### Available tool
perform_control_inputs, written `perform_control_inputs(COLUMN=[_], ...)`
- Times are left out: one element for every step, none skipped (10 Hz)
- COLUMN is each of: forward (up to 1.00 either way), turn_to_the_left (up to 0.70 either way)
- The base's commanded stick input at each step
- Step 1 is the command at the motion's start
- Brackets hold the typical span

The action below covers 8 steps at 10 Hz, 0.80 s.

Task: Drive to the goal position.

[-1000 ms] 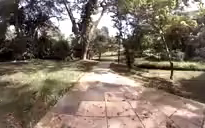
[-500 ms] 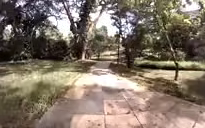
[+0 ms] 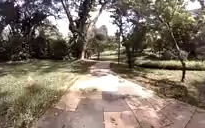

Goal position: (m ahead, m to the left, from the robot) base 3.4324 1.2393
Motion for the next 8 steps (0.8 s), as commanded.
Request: perform_control_inputs(forward=[0.7,0.7,0.7,0.7,0.7,0.7,0.7,0.7], turn_to_the_left=[0.0,0.0,0.0,0.0,0.0,0.0,0.0,0.0])
